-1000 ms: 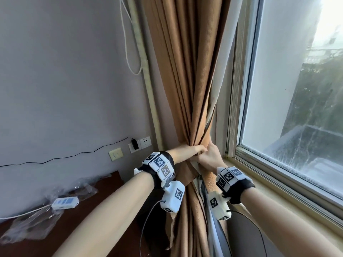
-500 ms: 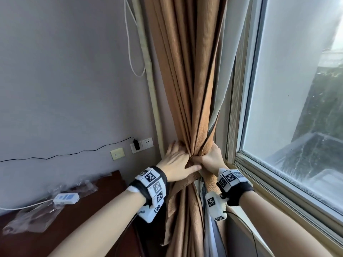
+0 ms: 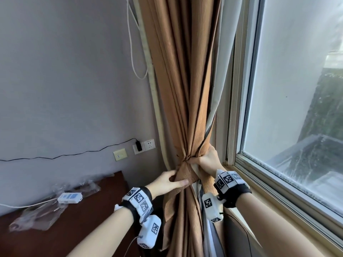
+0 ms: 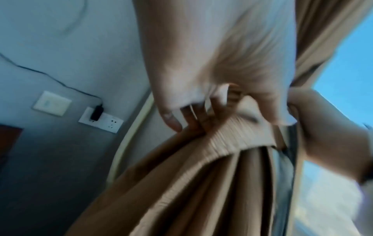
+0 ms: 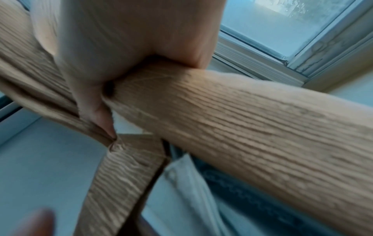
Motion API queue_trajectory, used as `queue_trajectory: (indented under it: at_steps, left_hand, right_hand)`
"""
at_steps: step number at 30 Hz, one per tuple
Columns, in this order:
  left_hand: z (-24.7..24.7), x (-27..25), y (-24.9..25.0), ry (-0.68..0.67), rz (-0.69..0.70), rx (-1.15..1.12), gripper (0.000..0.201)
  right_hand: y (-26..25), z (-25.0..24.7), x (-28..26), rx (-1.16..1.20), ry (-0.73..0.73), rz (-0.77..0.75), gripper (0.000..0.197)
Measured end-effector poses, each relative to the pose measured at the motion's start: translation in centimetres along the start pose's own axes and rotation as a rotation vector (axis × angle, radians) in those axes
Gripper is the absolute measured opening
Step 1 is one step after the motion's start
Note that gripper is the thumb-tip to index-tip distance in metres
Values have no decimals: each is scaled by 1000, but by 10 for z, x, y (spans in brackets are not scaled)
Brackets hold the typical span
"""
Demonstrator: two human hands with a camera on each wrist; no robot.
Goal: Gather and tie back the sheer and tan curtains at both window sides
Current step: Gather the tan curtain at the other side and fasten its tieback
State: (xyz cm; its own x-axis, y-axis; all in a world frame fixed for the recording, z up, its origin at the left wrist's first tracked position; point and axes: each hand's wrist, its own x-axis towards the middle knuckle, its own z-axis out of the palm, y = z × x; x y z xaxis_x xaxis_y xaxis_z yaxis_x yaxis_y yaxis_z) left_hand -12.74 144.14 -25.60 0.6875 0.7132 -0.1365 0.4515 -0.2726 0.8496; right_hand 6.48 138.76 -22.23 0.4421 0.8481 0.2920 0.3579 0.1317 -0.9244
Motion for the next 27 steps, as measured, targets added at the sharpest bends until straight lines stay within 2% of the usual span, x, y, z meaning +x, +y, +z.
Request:
queue_trajectory:
  at_steps: [2, 4, 7, 11, 14, 18, 20, 23, 25, 27]
  left_hand:
    - [-9, -1, 0, -58, -58, -143, 38]
    - [-18, -1, 3, -86, -55, -212, 23]
    - [-27, 0, 10, -91, -17, -79, 20]
    - [-39, 2, 21, -21, 64, 165, 15]
    - [-53, 2, 26, 116, 147, 429, 15]
    - [-66, 5, 26, 267, 218, 623, 30]
    - [-67, 6, 27, 388, 246, 761, 35]
    - [-76, 16, 21, 536, 184, 751, 33]
    - [-79, 26, 18, 560, 136, 670, 15]
    - [-74, 32, 25, 561, 56, 714, 14]
  right_hand:
    - [1, -3, 1, 6, -12, 27, 60]
    - [0, -5, 1, 5, -17, 40, 65]
    - [-2, -4, -1, 5, -18, 49, 65]
    - [-5, 0, -4, 5, -22, 44, 65]
    - [-6, -2, -7, 28, -19, 44, 64]
    - [-2, -4, -6, 64, -6, 64, 64]
    - [-1, -5, -5, 73, -3, 75, 63]
    - [1, -7, -6, 93, 0, 88, 62]
    - [1, -7, -5, 100, -3, 86, 62]
    - [0, -5, -5, 101, -17, 80, 61]
